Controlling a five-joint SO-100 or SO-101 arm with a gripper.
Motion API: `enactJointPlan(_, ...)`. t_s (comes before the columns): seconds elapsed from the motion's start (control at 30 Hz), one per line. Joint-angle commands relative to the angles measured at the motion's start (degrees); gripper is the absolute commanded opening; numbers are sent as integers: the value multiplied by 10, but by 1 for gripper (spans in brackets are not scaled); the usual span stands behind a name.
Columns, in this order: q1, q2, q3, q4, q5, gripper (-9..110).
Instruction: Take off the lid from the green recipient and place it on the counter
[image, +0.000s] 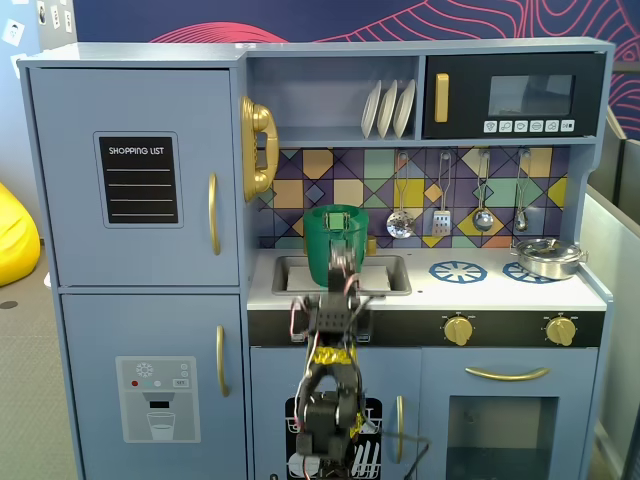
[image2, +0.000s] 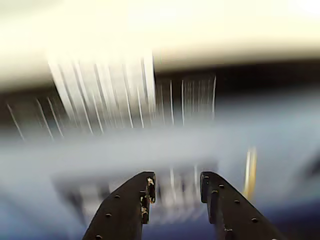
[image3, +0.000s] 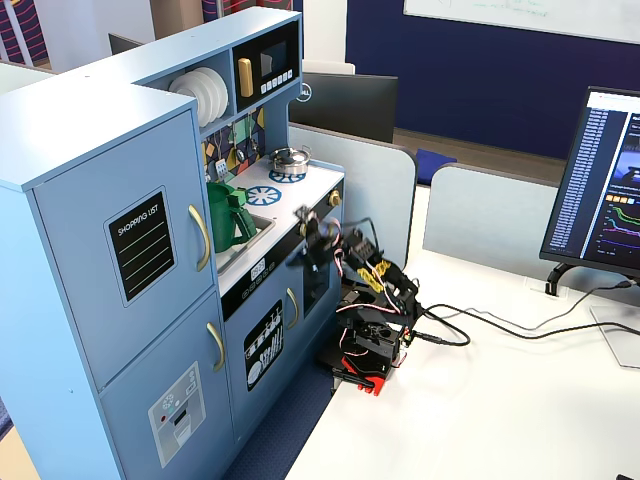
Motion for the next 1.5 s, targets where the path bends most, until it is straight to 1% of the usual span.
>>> enactJointPlan(0.0, -20, -63, -142, -57, 14, 1)
enactJointPlan(0.17, -13, -87, -166, -135, -34, 4)
enactJointPlan(0.23, -11, -87, -168, -156, -23, 12)
enactJointPlan(0.37, -1, -98, -183, -184, -46, 27)
enactJointPlan(0.5, -5, -122, -192, -250, -37, 33)
enactJointPlan(0.77, -8, -196, -225, -334, -19, 35)
enactJointPlan(1.47, -18, -348, -307, -450, -33, 31)
